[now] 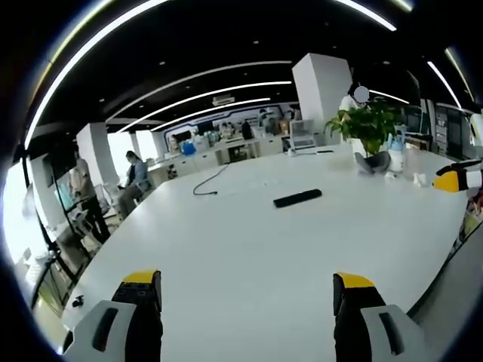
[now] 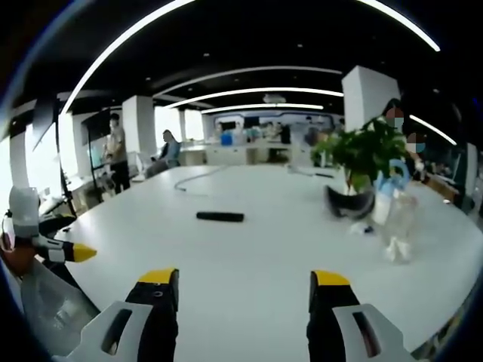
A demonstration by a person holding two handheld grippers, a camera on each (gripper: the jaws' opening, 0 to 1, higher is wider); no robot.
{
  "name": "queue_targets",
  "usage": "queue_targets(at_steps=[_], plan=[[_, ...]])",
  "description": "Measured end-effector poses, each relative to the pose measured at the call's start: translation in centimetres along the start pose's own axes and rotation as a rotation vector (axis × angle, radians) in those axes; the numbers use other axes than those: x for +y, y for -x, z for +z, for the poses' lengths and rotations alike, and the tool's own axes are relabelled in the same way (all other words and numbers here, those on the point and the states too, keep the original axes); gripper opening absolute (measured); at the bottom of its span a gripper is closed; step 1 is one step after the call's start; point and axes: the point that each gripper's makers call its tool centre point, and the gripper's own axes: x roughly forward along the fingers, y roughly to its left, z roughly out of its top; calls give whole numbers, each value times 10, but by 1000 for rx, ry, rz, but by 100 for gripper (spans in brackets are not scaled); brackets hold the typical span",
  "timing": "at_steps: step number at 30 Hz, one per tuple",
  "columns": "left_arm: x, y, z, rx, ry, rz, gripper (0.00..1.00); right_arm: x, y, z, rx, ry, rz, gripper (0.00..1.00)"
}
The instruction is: Press the specified remote control buttons in sequence, fully releasing each button before pressing the next.
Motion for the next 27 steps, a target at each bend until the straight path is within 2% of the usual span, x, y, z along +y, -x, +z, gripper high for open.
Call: queue_targets(at_steps=[14, 22, 27], plan=[[-5, -1, 0, 16, -18, -21, 98, 3, 1, 2, -9, -4, 19, 66], [-8, 2, 16, -39, -44, -50, 94, 1, 1, 3, -11, -16, 17, 64], [-12, -5, 35, -58, -68, -91, 94, -1, 1, 1, -2, -18, 7, 63]])
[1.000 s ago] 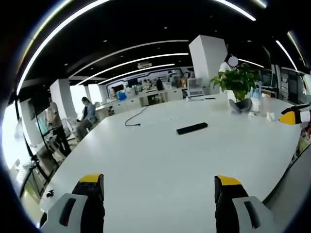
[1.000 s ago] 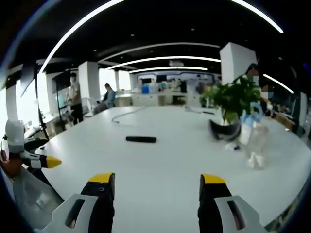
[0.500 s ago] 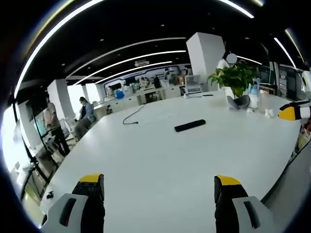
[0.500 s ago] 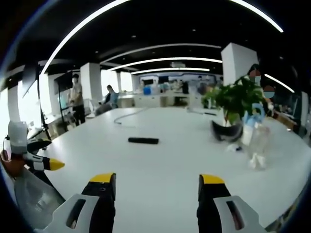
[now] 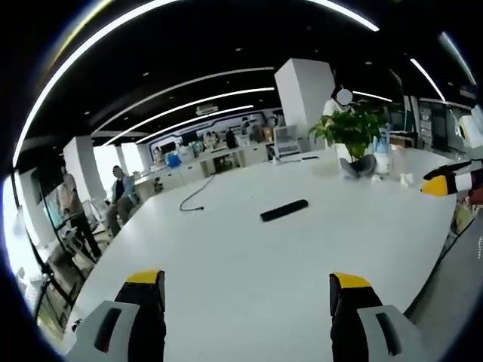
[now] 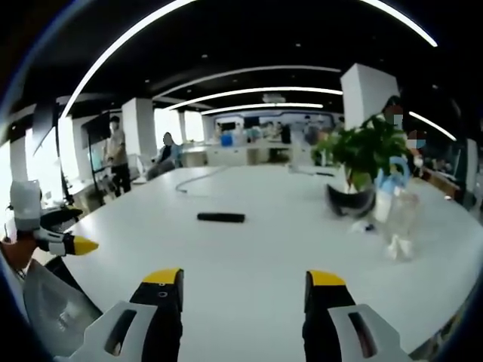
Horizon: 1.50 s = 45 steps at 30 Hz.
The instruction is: Press the specified remote control buttons in sequence, fully releasing each button before pressing the next.
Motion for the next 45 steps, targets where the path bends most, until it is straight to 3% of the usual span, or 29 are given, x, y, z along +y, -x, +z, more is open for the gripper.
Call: queue_targets(at_steps=[6, 11, 20, 24, 26, 28, 31, 36, 40, 42, 45], plan=[[-4, -16, 19, -12, -60, -73, 90, 2, -1, -1, 6, 9, 7, 62], [6, -35, 35, -18, -100, -68, 89, 4, -2, -3, 22, 12, 14, 58], [9, -72, 66, -32, -126, -131, 87, 5, -3, -4, 31, 11, 19, 49], [7, -89, 76, -21, -148, -178, 83, 6, -3, -6, 43, 6, 27, 41], [-1, -99, 78, 8, -136, -243, 83, 6, -3, -7, 48, 5, 25, 39], [-1, -107, 84, 0, -130, -266, 82, 5, -3, -8, 52, 0, 23, 35], [-4, -115, 86, 18, -163, -294, 76, 5, -2, -9, 64, -9, 25, 28], [-11, -130, 85, 61, -201, -362, 75, 9, -3, -15, 101, -19, 50, 14], [-20, -142, 78, 102, -176, -408, 73, 10, -4, -20, 129, -11, 52, 1], [-24, -150, 74, 119, -183, -420, 73, 4, -4, -27, 168, 20, 23, 0], [-31, -159, 69, 152, -157, -451, 71, 4, -4, -25, 157, 11, 21, 0]])
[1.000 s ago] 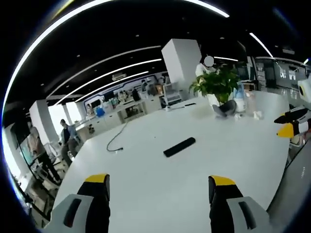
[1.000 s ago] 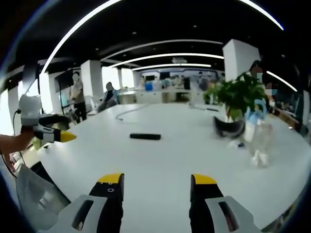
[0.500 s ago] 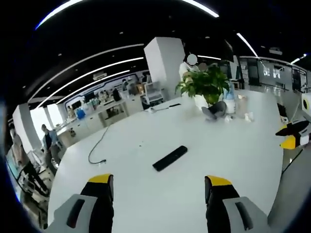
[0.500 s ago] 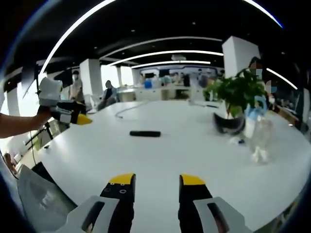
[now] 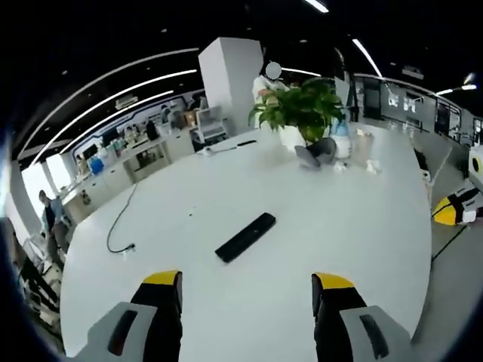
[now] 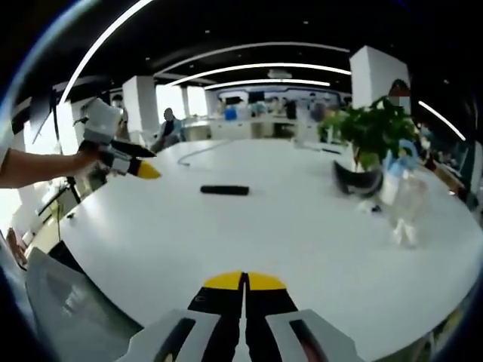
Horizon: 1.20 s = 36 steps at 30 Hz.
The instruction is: Press the specified remote control buttons in sequence, fully releasing each button before pressing the next.
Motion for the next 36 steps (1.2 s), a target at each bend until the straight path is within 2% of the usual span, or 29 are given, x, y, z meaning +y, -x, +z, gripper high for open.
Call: queue_targets(at_steps=[2, 8, 12, 18, 22, 25, 26, 30, 34, 36], plan=[[-7, -9, 0, 11, 27, -53, 71, -3, 0, -1, 7, -1, -15, 0], [0, -30, -1, 54, 3, -86, 69, -5, -1, -5, 24, 0, -26, 0], [8, -45, -5, 105, -58, -107, 65, -4, -2, -7, 35, 4, -24, 0], [19, -71, -2, 137, -45, -157, 59, -4, -3, -11, 57, 6, -23, 0], [26, -86, -7, 195, -133, -195, 58, -4, -4, -13, 69, 5, -22, 0], [28, -94, -6, 204, -164, -212, 53, -3, -4, -14, 77, 4, -18, 0], [30, -98, -10, 232, -191, -224, 54, -3, -4, -15, 82, 4, -18, 0], [38, -112, -12, 273, -276, -224, 54, -2, -4, -16, 88, 7, -16, 0], [37, -126, -19, 330, -324, -277, 52, -2, -5, -18, 101, 11, -17, 0], [37, -132, -18, 339, -347, -291, 52, -1, -5, -18, 104, 16, -17, 0]])
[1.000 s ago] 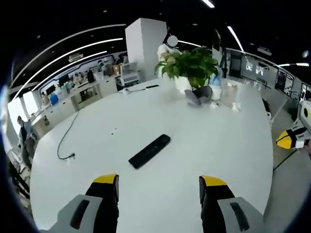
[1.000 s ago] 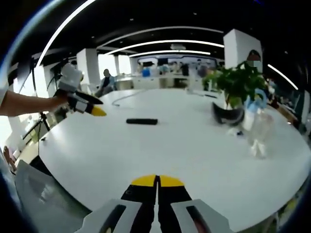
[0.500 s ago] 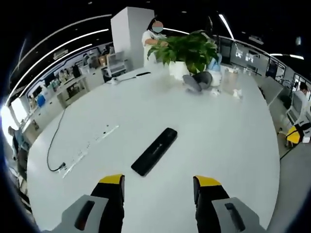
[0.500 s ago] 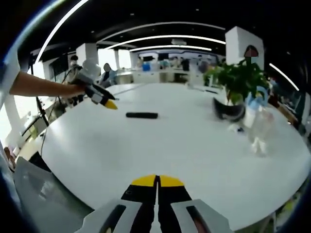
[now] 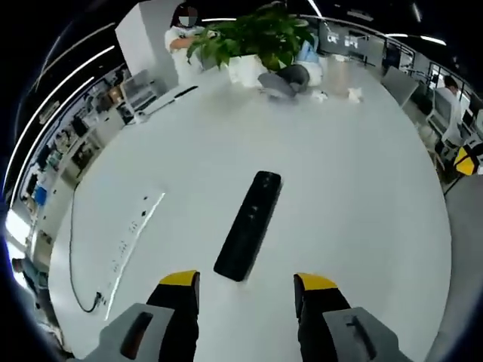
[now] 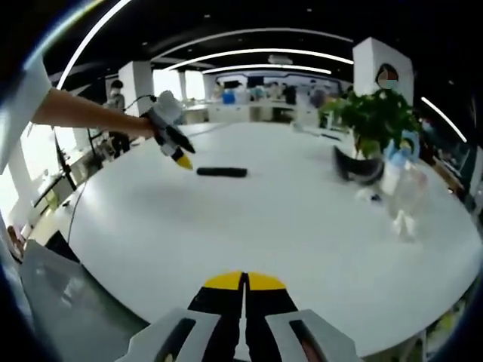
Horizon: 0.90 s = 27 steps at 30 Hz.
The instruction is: Press the specified remote control buttons in sequence, fully releasing each button before pressing the next.
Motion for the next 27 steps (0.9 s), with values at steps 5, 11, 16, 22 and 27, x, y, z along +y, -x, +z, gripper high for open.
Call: queue_targets(at_steps=[5, 11, 16, 22, 27], plan=[[8, -13, 2, 29, -29, -37, 50, 0, 0, -2, 12, -1, -1, 0], [15, -24, 1, 103, -108, -57, 43, 0, -1, -5, 28, 2, -4, 0], [18, -33, -1, 145, -154, -72, 43, 1, -2, -6, 37, 6, -4, 0], [19, -45, -10, 202, -183, -71, 42, 0, -2, -7, 39, 4, -8, 0], [18, -47, -20, 220, -155, -111, 34, 0, -3, -7, 43, 7, -8, 0]])
